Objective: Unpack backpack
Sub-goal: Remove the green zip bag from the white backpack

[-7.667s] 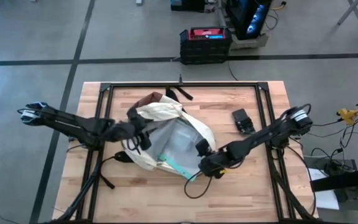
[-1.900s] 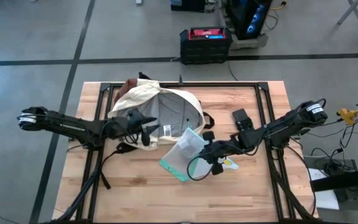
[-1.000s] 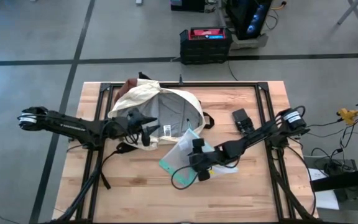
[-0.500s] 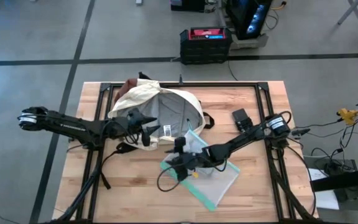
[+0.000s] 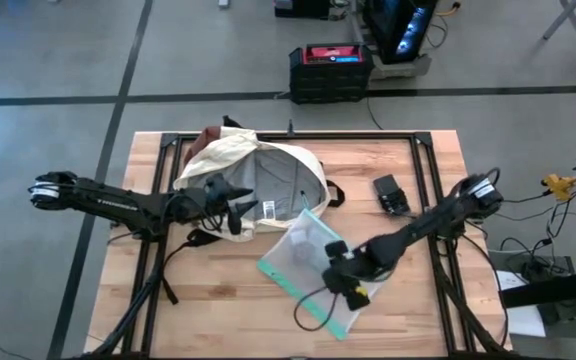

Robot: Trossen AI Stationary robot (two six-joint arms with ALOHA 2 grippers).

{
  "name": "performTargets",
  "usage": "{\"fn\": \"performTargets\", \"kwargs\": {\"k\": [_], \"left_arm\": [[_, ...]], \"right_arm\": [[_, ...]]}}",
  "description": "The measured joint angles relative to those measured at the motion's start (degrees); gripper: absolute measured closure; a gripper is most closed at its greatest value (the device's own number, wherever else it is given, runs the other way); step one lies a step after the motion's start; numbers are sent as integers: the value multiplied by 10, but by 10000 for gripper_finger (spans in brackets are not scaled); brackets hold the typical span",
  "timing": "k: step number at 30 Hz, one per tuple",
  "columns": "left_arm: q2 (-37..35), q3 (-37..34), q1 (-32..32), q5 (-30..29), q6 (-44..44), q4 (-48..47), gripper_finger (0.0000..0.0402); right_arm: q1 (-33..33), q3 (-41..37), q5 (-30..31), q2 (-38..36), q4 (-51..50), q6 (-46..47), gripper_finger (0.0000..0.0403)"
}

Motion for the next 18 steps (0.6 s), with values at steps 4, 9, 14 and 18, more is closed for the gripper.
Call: {"fn": "performTargets", "kwargs": {"k": [4, 9, 14, 18], "left_arm": [[3, 0, 0, 4, -28, 6, 215], [14, 0, -1, 11, -47, 39, 212], [67, 0, -33, 25, -52, 131, 212], [144, 0, -90, 6, -8, 236, 212]], "right_arm": [[-11, -29, 49, 47, 179, -30, 232], [-62, 36, 220, 105, 300, -151, 237], [-88, 98, 235, 87, 210, -184, 244], [-66, 96, 173, 29, 46, -138, 251]]}}
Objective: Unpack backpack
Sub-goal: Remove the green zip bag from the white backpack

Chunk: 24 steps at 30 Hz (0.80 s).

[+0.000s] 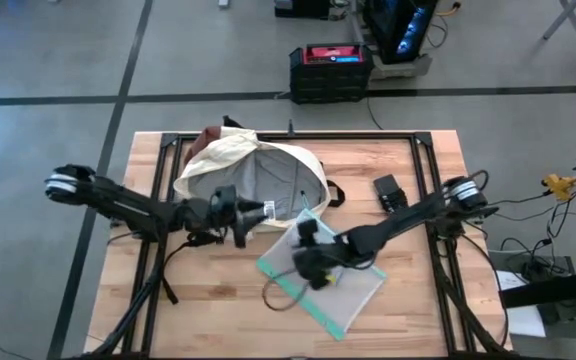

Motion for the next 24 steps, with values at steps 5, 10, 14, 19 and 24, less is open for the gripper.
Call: {"fn": "performTargets", "kwargs": {"k": [5, 10, 14, 19, 24], "left_arm": [[106, 1, -57, -5, 65, 148, 212], [171, 27, -94, -7, 61, 148, 212], [172, 28, -95, -7, 60, 147, 212], [173, 28, -95, -7, 59, 146, 212], [174, 29, -96, -7, 58, 145, 212]], "right_arm": [[36, -35, -94, -44, -142, 119, 259], [79, -95, -112, -33, -115, 174, 265], [79, -96, -112, -32, -113, 175, 265], [80, -96, -111, -31, -110, 177, 266], [80, -97, -110, -30, -108, 179, 266]]}}
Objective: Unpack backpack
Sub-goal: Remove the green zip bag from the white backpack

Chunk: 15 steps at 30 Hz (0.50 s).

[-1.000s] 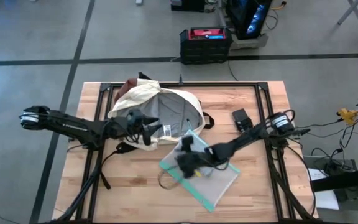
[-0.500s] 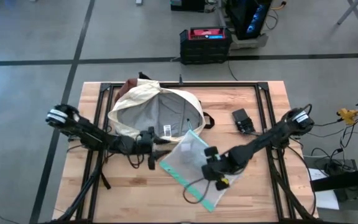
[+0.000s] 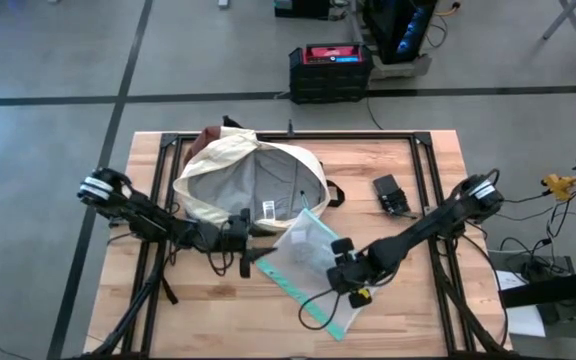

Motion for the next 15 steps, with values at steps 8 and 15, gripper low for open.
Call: {"fn": "performTargets", "kwargs": {"k": [8, 15], "left_arm": [[2, 1, -1, 0, -2, -2, 212], [89, 171, -111, -142, -101, -385, 212]], "right_arm": [[0, -1, 1, 2, 4, 3, 267], [-40, 50, 82, 63, 287, -50, 277]]}}
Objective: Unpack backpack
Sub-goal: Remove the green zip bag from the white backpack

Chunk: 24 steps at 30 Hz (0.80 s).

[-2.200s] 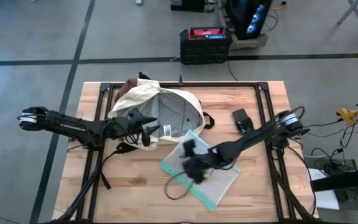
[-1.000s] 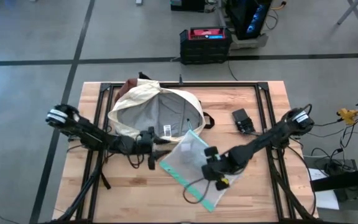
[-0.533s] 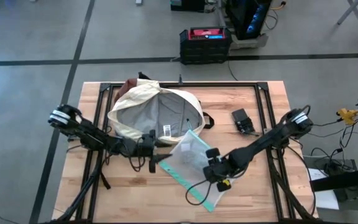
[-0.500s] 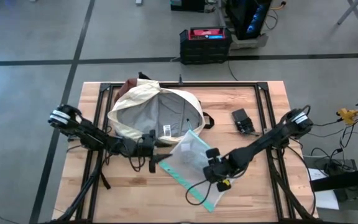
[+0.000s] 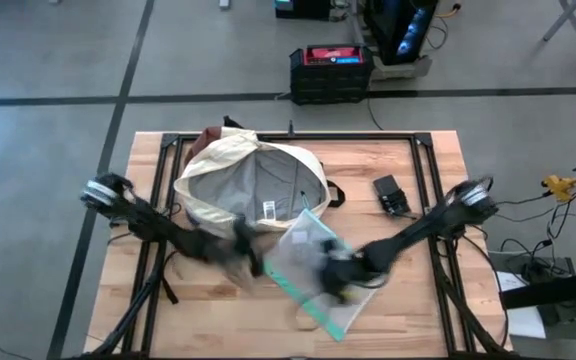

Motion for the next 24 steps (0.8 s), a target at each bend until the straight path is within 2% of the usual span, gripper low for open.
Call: {"fn": "performTargets", "kwargs": {"k": [1, 2, 3, 5, 8, 9, 12, 14, 15, 24], "left_arm": [[17, -3, -5, 5, -9, 32, 212], [-29, -19, -2, 16, -6, 3, 212], [-62, -25, 3, -16, 5, -4, 212], [-79, -12, 4, -52, 8, 68, 212], [-104, -31, -4, -1, 14, 6, 212], [-108, -30, -2, 4, 16, 12, 212], [-132, -24, 1, -24, 17, 33, 212], [-133, -26, -1, 8, 17, 26, 212], [-133, -27, -1, 10, 16, 20, 212], [-92, -13, 5, 23, 4, 34, 212]], "right_arm": [[-1, -4, 37, -20, -12, 3, 276], [-1, -14, 44, -38, -64, 9, 274], [6, -16, 44, -49, -69, 13, 272], [20, -10, 39, -54, -35, 26, 270], [20, -26, 32, -72, -102, 34, 268], [26, -21, 39, -77, -76, 35, 269], [40, -16, 46, -92, -82, 62, 275], [48, -20, 44, -90, -103, 68, 281], [56, -22, 29, -86, -115, 67, 284], [107, -24, 66, -101, -199, 128, 300]]}}
